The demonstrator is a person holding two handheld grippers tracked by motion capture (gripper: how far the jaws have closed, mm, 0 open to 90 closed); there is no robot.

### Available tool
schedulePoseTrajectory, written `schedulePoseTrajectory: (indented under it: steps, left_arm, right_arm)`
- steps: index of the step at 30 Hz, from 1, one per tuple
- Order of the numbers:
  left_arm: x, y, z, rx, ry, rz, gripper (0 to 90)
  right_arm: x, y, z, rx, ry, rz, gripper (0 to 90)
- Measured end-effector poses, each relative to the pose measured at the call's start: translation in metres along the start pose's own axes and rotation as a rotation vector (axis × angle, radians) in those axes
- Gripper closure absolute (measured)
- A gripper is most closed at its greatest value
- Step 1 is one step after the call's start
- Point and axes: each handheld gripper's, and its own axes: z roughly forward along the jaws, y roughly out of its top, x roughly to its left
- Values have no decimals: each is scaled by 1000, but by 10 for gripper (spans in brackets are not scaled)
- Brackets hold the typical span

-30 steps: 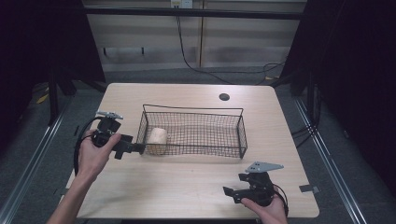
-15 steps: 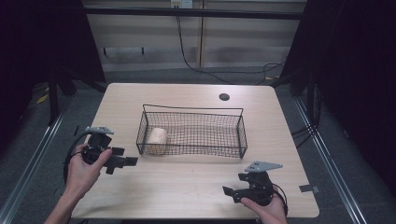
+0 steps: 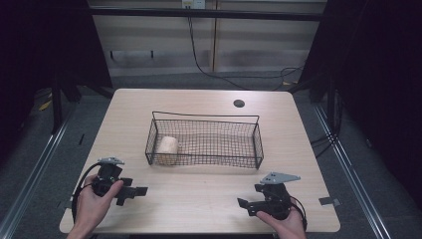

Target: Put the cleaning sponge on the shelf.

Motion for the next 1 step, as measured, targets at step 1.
schedulePoseTrajectory:
  steps: [1]
  left_arm:
    - [-1, -2, 1, 7, 0, 15, 205]
  right_arm:
    - [-1, 0, 0, -3, -8, 2, 184]
